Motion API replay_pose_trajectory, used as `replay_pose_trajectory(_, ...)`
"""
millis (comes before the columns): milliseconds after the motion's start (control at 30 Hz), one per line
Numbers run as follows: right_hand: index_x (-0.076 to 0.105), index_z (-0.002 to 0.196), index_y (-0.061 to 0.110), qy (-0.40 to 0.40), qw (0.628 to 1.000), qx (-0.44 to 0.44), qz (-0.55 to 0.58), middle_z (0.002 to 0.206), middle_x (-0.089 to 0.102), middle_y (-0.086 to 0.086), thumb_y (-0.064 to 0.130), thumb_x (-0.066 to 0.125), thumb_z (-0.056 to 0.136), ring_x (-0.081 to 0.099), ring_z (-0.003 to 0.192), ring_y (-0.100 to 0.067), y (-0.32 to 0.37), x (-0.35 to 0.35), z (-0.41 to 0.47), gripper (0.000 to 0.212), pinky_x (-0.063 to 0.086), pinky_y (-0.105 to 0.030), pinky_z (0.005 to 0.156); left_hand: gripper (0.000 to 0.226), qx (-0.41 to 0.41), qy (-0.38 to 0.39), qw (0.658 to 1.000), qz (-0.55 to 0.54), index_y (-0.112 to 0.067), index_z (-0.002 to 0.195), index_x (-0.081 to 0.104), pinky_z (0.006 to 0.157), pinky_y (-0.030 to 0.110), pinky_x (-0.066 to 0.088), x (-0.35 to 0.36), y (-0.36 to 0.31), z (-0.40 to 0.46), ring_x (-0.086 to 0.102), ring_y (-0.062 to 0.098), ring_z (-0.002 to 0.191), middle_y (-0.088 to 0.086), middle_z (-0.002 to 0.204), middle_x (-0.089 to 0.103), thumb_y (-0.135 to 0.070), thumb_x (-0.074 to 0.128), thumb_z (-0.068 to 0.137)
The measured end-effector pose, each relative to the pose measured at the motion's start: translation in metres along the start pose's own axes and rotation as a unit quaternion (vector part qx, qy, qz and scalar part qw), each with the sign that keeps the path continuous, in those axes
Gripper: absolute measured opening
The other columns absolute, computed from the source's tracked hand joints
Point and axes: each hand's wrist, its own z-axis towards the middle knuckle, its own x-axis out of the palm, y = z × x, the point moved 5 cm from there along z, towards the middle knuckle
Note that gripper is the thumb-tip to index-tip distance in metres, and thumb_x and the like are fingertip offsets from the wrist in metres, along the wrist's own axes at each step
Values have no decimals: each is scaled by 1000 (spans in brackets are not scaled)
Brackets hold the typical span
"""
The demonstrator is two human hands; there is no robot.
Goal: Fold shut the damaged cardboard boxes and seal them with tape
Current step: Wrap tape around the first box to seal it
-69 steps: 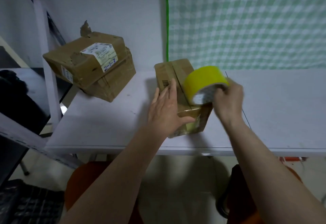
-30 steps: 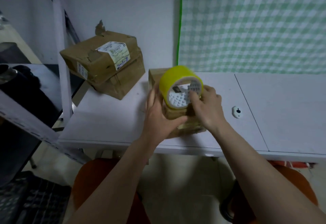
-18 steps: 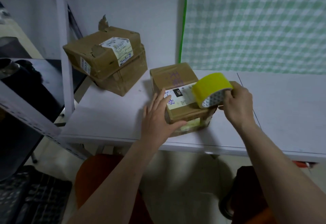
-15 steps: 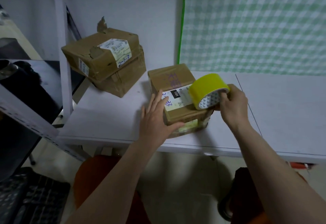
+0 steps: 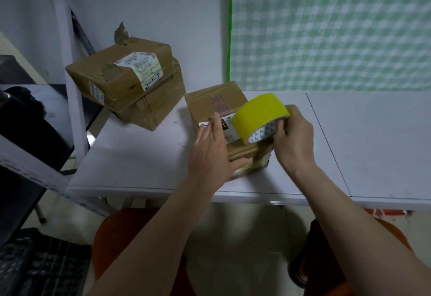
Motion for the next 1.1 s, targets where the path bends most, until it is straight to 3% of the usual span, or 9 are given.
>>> replay_pose_trajectory(100, 61, 104, 7, -48, 999, 14, -8, 88, 67, -25, 21, 37, 85, 63, 78, -43, -27, -23, 23, 34, 51, -54, 70, 128, -3, 5, 1000, 8, -5, 151, -4, 116, 26, 9, 0, -1, 1, 20, 20, 143, 7, 156, 24, -67, 69, 67)
replay_pose_trajectory(267, 62, 98, 7, -34, 996, 71, -34, 85, 65, -22, 26, 31, 82, 63, 75, -43, -63, -27, 28, 39, 53, -54, 65, 127, -14, 13, 1000, 16, -4, 151, -6, 116, 28, 12, 3, -3, 2, 21, 19, 142, 7, 155, 25, -67, 68, 68)
replay_pose_trajectory(367, 63, 107, 5, -19, 996, 47, -69, 92, 65, -25, 14, 37, 90, 61, 83, -44, -61, -28, 31, 31, 49, -45, 69, 127, -14, 15, 1000, 17, -4, 151, -5, 116, 29, 12, 3, -3, 1, 21, 20, 142, 8, 155, 25, -66, 68, 68)
replay_pose_trajectory(433, 61, 113, 4, -11, 993, 40, -108, 99, 64, -27, 7, 40, 94, 58, 91, -43, -63, -32, 34, 29, 37, -34, 69, 126, -15, 17, 1000, 20, -4, 150, -6, 116, 28, 9, 3, -5, 1, 19, 20, 143, 8, 156, 24, -66, 68, 69)
replay_pose_trajectory(600, 61, 112, 6, -6, 990, 64, -125, 97, 65, -27, 4, 41, 91, 59, 90, -44, -83, -20, 29, 29, 43, -40, 70, 126, -8, -2, 1000, 27, -1, 150, -1, 114, 24, -3, 5, -5, 2, 23, 20, 143, 10, 154, 27, -68, 67, 67)
replay_pose_trajectory(767, 63, 99, 6, -3, 990, 136, -42, 85, 65, -21, 8, 39, 90, 63, 75, -41, -104, -3, 19, 26, 53, -53, 68, 122, 8, -13, 1000, 22, -2, 151, 5, 114, 25, -5, 7, -1, 2, 24, 20, 143, 9, 155, 28, -68, 65, 68)
replay_pose_trajectory(933, 60, 79, 6, -13, 978, 205, 35, 72, 58, -10, 28, 56, 83, 59, 72, -29, -102, -2, 16, 23, 50, -42, 69, 118, 0, -18, 1000, -22, -1, 150, 14, 118, 35, 11, 8, 11, -1, 30, 24, 140, 12, 150, 36, -64, 70, 67)
replay_pose_trajectory(1000, 61, 73, 3, 5, 953, 262, 150, 70, 58, -10, 36, 63, 78, 56, 70, -24, -99, 7, 5, 33, 48, -39, 65, 114, -9, -33, 998, -54, -2, 149, 20, 116, 40, 26, 5, 20, -7, 32, 24, 136, 12, 147, 40, -64, 69, 67)
replay_pose_trajectory(1100, 66, 90, 14, 131, 869, 328, 347, 84, 69, -5, 31, 60, 89, 64, 79, -18, -74, 39, -20, 18, 51, -31, 70, 106, -29, -61, 993, -101, -4, 146, 27, 107, 49, 37, 0, 39, -19, 33, 22, 133, 10, 144, 41, -66, 66, 69)
